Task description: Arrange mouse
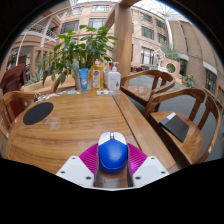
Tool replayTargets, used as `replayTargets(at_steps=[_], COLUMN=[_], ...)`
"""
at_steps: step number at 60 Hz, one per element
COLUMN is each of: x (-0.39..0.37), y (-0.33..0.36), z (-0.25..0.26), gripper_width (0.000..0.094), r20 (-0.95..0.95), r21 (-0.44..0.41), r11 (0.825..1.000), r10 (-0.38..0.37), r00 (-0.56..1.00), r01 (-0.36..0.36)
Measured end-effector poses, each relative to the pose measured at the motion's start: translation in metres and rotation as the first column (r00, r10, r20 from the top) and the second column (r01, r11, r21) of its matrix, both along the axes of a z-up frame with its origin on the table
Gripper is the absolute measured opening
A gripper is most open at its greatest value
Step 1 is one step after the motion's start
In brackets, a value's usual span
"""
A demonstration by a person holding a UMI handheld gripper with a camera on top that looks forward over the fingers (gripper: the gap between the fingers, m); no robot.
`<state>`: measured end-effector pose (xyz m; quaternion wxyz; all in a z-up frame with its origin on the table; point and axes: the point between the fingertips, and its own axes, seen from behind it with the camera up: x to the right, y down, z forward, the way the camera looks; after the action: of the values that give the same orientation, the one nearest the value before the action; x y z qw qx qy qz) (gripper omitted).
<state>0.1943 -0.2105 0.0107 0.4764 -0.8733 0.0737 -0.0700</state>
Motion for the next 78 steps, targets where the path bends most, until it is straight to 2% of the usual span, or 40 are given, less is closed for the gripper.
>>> replayTargets(at_steps=[6,12,18,24,27,28,31,37,45,53,60,66,69,78], x=[0.006,-0.013,-0.063,-0.139,-0.176,-0.198,-0.231,-0.297,-0.344,-0.361,-0.360,-0.362,-0.359,-0.350], y=[0.034,0.086,0.141,0.189,0.206,0.205,0.223,0.233,0.237,0.233,0.228,0.216,0.206,0.163], z=[0.058,0.135,0.195,0.211,0.202,0.185,0.172,0.101,0.026,-0.015,-0.017,0.001,0.013,0.057], gripper_width=[0.0379,0.0378,0.0378,0.0377,0.0377,0.0377,0.0377,0.0377,0.0402,0.0469,0.0568,0.0869,0.0845,0.0856], r20=[0.026,0.039,0.036,0.000,-0.007,-0.012,-0.026,-0.053,-0.073,-0.093,-0.076,-0.076,-0.070,-0.042], r21=[0.107,0.245,0.347,0.385,0.358,0.361,0.315,0.202,0.063,-0.019,-0.037,-0.025,-0.017,0.009], r11=[0.994,0.969,0.936,0.913,0.916,0.912,0.918,0.929,0.930,0.925,0.926,0.924,0.928,0.939], r10=[-0.025,-0.012,0.047,0.142,0.198,0.213,0.260,0.327,0.365,0.377,0.373,0.379,0.369,0.345], r00=[0.999,0.999,0.998,0.990,0.980,0.977,0.965,0.944,0.928,0.921,0.925,0.922,0.927,0.938], r01=[0.022,0.002,-0.056,-0.131,-0.183,-0.194,-0.239,-0.311,-0.361,-0.380,-0.376,-0.382,-0.371,-0.345])
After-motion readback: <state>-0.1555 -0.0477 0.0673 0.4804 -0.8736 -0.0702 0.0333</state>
